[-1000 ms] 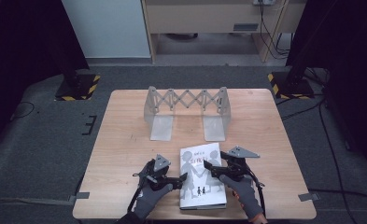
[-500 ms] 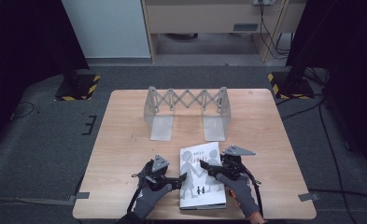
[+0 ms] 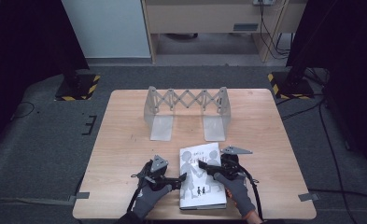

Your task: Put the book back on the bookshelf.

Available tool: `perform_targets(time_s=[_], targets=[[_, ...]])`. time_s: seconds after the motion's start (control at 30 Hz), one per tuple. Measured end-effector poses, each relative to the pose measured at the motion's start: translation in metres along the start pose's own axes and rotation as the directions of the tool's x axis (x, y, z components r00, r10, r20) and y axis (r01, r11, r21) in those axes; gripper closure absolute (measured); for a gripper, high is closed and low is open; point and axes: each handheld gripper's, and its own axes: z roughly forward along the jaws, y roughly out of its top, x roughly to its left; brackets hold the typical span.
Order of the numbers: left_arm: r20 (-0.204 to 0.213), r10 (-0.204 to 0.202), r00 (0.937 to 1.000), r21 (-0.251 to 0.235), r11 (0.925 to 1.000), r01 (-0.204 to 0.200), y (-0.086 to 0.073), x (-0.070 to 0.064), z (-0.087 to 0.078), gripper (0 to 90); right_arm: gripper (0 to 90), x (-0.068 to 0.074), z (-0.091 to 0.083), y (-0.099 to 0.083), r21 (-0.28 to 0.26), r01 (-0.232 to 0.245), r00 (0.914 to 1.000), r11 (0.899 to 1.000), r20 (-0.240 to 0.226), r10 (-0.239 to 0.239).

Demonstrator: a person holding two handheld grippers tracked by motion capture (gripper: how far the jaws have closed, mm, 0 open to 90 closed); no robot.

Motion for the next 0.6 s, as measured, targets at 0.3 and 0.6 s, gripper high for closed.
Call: perform_targets(time_s=[0.3,0.6], targets=[[0.009,-0.029,0.9995,-0.006,0.9996,0.029,0.001,0.0004,-0.0009,11.1,52.6,-0.0049,-0.0023,0.0011,-0.02,-0.084,0.9964,0.996,-0.016,0.084],[0.061,-0.062,0.9962,-0.005,0.998,0.063,0.0017,-0.0017,0.003,10.4,59.9,-0.0032,-0.0062,0.0059,-0.027,-0.096,0.995,0.995,-0.03,0.095]])
